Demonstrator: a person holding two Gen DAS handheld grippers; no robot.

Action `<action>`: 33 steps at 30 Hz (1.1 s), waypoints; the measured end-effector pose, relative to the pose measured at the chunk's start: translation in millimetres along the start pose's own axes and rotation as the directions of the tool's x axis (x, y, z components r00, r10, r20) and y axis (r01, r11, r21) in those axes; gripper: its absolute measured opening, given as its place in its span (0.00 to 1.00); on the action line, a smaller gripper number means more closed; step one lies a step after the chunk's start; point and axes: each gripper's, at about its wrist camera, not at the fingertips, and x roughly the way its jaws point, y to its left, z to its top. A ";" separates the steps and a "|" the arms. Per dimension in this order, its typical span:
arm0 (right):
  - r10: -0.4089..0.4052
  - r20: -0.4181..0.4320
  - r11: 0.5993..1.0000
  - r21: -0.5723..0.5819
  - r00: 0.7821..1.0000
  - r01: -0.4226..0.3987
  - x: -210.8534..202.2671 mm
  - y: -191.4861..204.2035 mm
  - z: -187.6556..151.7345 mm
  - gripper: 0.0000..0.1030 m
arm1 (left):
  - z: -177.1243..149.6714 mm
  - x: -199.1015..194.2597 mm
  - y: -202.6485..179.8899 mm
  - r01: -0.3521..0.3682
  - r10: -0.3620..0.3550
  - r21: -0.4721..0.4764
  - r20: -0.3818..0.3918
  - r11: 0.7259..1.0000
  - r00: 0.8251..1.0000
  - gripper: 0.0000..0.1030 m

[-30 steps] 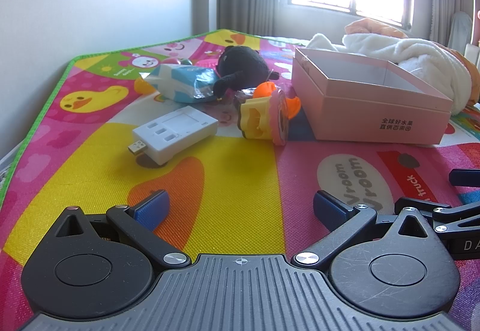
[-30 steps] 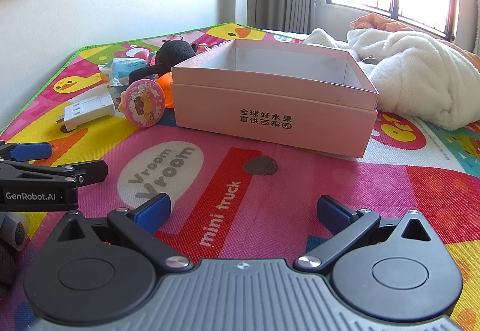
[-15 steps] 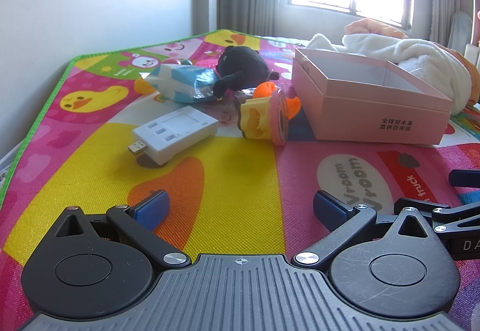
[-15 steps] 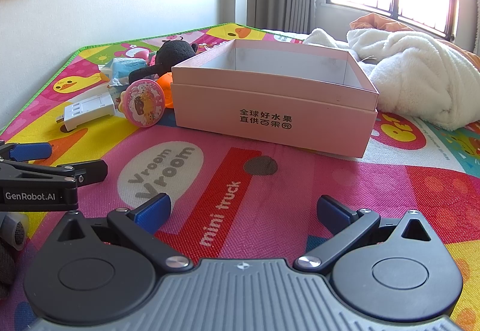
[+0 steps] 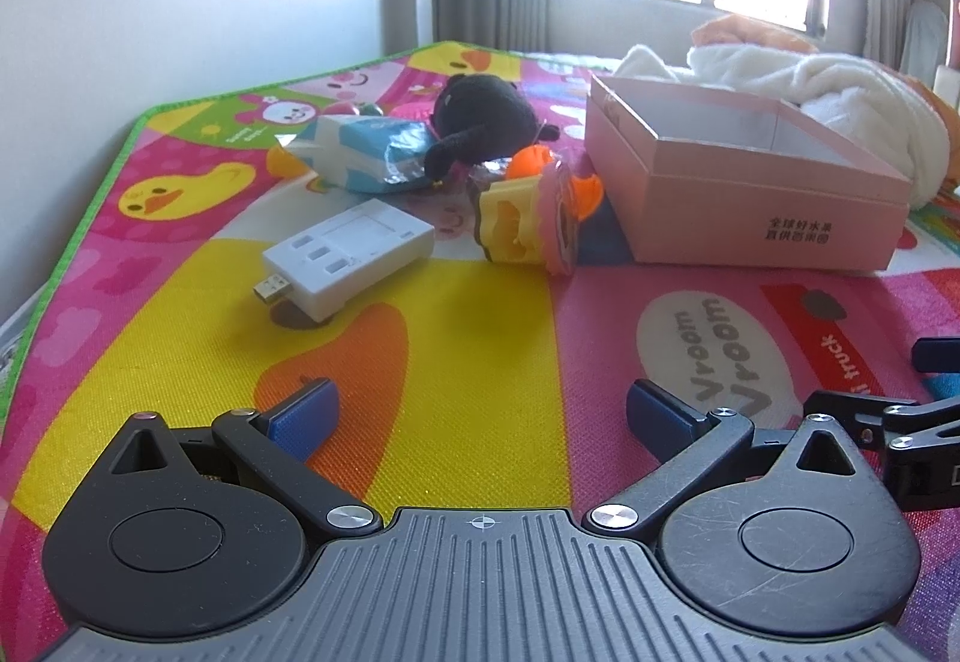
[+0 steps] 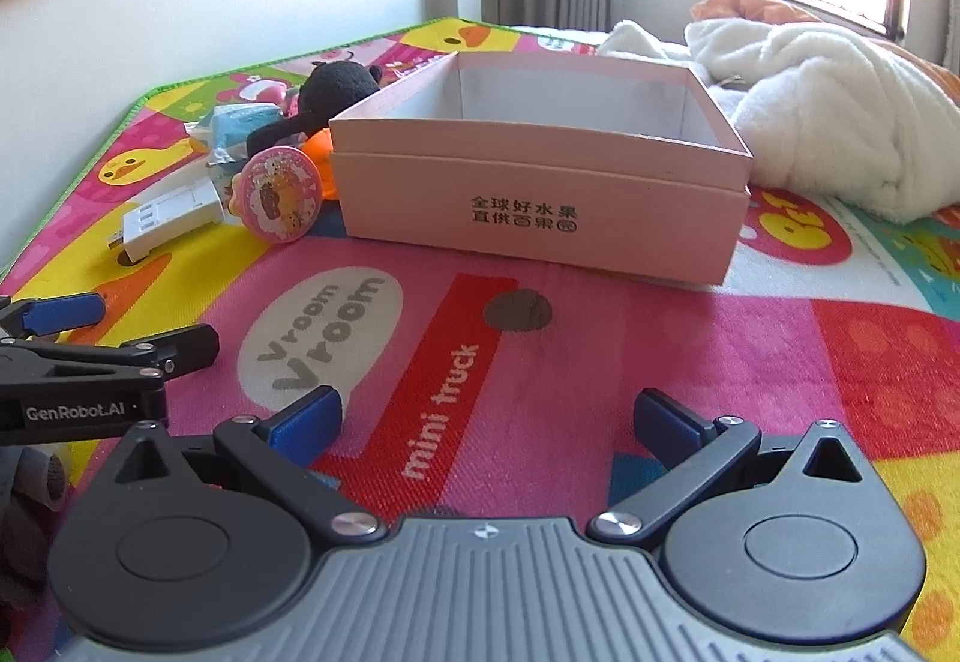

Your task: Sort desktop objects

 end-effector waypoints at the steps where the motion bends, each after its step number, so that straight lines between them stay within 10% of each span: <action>1: -0.001 -0.010 1.000 0.002 1.000 0.001 -0.1 0.1 0.8 1.00 | 1.0 0.6 -1.0 -0.003 0.003 0.007 -0.009 1.000 1.000 1.00; 20: -0.018 -0.084 1.000 -0.011 0.996 0.018 1.4 4.1 6.6 1.00 | 11.6 -0.4 10.5 0.070 -0.069 0.000 -0.064 0.998 0.996 1.00; 30: -0.012 0.163 0.970 -0.239 0.987 0.051 -22.8 60.2 28.2 1.00 | 40.8 -16.8 99.6 0.021 -0.026 -0.176 -0.027 0.984 0.999 1.00; 33: 0.020 0.236 0.927 -0.369 0.972 0.070 -9.3 109.2 51.5 0.80 | 51.8 -26.9 129.9 -0.022 0.027 -0.236 0.020 0.971 0.999 1.00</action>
